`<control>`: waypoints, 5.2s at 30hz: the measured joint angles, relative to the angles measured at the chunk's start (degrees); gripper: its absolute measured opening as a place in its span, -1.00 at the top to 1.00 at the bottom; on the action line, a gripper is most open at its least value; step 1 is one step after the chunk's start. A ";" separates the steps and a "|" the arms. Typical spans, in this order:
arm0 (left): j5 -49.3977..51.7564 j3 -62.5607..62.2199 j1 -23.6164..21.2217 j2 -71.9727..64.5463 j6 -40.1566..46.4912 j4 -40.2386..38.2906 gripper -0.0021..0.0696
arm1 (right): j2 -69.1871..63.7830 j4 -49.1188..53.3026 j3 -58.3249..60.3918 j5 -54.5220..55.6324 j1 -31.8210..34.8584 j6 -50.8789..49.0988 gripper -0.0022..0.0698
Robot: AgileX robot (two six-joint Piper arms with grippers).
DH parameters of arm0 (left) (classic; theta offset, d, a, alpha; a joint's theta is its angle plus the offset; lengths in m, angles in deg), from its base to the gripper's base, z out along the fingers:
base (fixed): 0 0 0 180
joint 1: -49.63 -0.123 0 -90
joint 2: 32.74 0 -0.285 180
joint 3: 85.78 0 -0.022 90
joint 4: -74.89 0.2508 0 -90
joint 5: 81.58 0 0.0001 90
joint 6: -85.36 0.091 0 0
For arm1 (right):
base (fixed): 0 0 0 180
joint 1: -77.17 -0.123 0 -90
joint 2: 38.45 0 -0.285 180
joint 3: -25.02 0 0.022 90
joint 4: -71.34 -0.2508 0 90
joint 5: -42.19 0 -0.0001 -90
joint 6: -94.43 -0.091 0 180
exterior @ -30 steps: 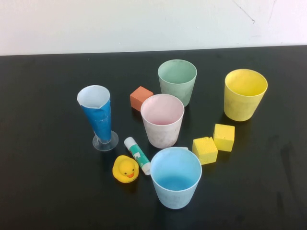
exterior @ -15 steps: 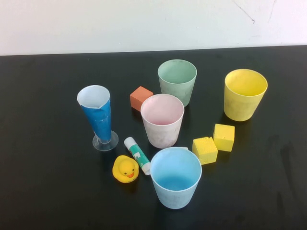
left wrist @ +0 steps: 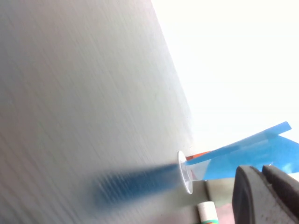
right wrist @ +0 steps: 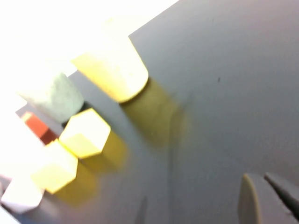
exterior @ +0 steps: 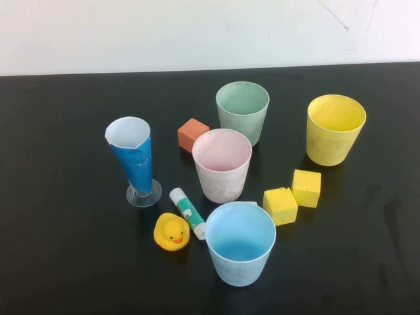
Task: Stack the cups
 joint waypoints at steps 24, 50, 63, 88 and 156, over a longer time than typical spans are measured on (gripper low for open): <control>48.40 -57.69 10.09 -47.50 39.55 27.50 0.94 | 0.00 -0.92 -1.10 -6.08 0.00 7.31 0.95; 61.21 -92.94 42.12 -95.29 32.88 41.29 -0.28 | 0.00 -0.96 -11.89 -19.04 0.00 20.58 0.95; 61.21 -93.17 42.64 -100.57 32.65 42.49 0.69 | 0.00 -0.96 -11.89 -18.93 0.00 20.68 0.95; 52.61 -93.53 42.43 -82.33 21.99 53.89 0.92 | 0.00 -0.84 -11.89 -17.45 0.00 21.98 0.95; 32.34 -46.53 35.67 -48.09 20.60 56.02 0.94 | -73.24 14.73 -81.29 -44.84 -4.12 42.90 0.95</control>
